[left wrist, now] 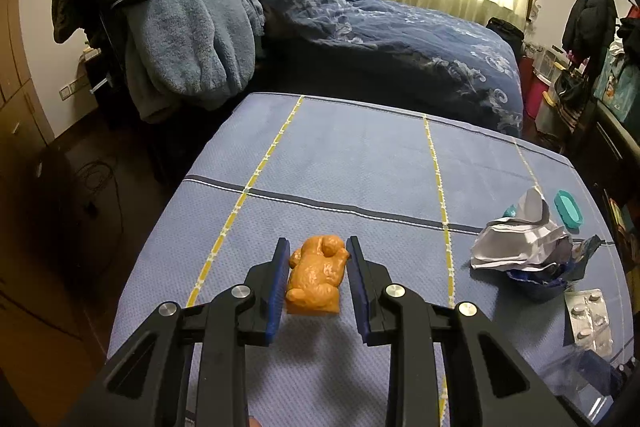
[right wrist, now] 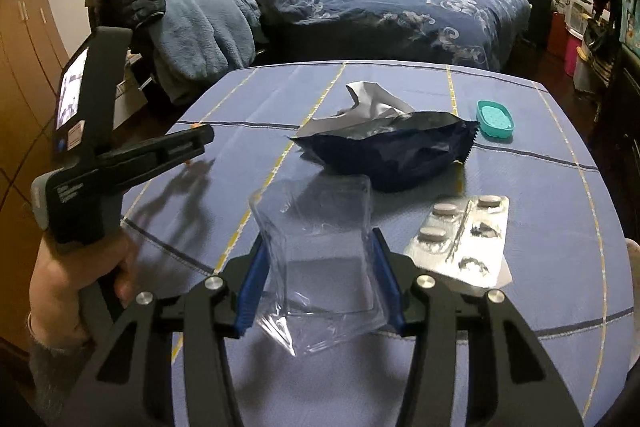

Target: Collect trash

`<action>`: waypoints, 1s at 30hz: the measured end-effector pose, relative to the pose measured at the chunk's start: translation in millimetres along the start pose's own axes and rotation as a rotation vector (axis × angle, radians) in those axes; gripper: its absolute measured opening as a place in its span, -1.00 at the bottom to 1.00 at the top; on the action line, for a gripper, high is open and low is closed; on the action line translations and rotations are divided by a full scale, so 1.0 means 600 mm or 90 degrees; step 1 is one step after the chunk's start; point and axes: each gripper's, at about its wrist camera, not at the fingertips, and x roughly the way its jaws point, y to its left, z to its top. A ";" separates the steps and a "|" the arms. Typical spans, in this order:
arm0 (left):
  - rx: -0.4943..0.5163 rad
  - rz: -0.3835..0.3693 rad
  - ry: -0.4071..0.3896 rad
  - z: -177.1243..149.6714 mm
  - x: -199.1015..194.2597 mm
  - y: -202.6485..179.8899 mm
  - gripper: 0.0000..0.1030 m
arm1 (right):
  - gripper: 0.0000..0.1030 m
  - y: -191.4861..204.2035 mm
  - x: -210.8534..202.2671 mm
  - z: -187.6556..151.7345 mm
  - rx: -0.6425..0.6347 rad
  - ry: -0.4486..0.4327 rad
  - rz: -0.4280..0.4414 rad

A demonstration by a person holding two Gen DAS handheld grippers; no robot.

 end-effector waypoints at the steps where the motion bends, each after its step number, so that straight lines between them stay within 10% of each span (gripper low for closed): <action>1: 0.003 0.001 -0.003 0.000 -0.004 -0.003 -0.44 | -0.03 -0.002 -0.005 -0.004 0.000 0.000 0.002; 15: 0.065 -0.062 -0.050 -0.018 -0.103 -0.093 -0.44 | 0.02 -0.077 -0.100 -0.047 0.042 -0.052 -0.027; 30: 0.222 -0.202 -0.069 -0.044 -0.176 -0.331 -0.44 | 0.03 -0.247 -0.196 -0.113 0.159 -0.106 -0.134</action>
